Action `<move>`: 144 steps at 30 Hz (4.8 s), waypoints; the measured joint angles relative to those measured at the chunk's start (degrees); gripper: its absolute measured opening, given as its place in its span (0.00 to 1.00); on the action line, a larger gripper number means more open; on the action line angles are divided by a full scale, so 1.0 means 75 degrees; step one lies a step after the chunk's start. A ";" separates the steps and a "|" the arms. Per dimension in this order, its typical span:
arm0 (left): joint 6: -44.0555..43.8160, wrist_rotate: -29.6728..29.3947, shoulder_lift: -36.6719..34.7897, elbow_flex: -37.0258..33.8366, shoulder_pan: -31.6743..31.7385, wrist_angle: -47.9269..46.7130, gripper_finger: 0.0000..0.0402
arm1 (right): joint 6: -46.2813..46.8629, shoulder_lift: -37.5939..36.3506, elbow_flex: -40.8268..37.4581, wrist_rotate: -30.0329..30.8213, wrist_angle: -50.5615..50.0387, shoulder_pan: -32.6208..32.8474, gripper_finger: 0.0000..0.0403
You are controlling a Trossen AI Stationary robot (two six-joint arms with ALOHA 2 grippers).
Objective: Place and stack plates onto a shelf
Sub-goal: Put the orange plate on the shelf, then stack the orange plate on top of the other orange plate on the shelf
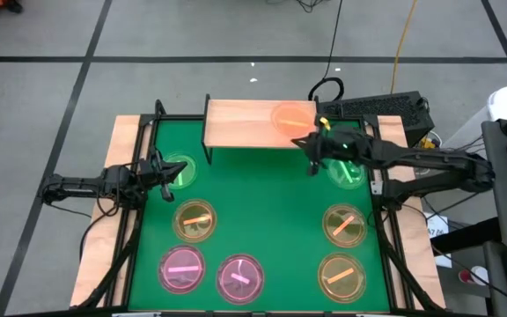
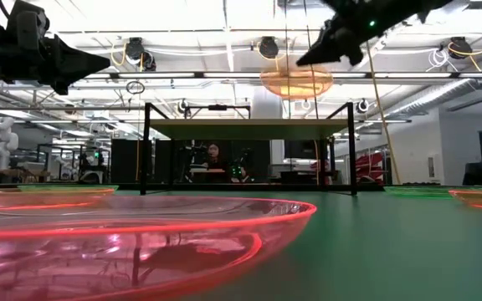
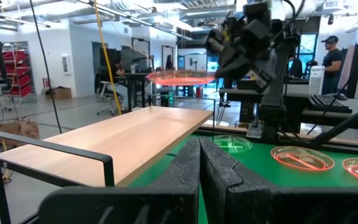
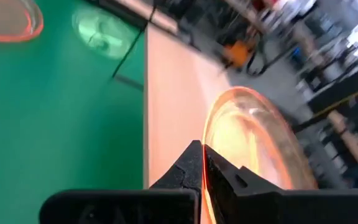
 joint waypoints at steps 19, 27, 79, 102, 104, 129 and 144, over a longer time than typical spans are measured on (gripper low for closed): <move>0.0001 0.0000 -0.0001 0.0000 0.0000 0.0000 0.00 | 0.0185 0.1972 0.0022 -0.0118 0.0566 -0.0827 0.00; 0.0002 0.0000 -0.0001 0.0000 0.0000 0.0000 0.00 | 0.0185 0.1952 0.0022 -0.0136 0.0639 -0.0856 0.02; -0.0372 0.0046 -0.0003 0.0000 0.0000 0.0348 0.00 | 0.2561 -0.2431 -0.1854 -0.1083 0.0461 0.2869 0.24; 0.0765 0.0004 0.5137 0.4231 -0.0667 -0.1457 0.00 | 0.2379 -0.2970 -0.1942 -0.1071 0.0669 0.2869 0.24; 0.1014 -0.0165 0.5486 0.4243 -0.0615 -0.1442 0.00 | 0.2420 -0.2970 -0.1952 -0.1074 0.0641 0.2869 0.24; -0.1843 -0.0568 0.7296 0.4245 -0.0522 -0.3909 0.00 | 0.2511 -0.2971 -0.2368 -0.1083 0.1085 0.2869 0.24; -0.5440 0.0770 0.7286 0.4237 -0.0622 -0.6437 0.00 | 0.2526 -0.2971 -0.2368 -0.1083 0.1082 0.2869 0.24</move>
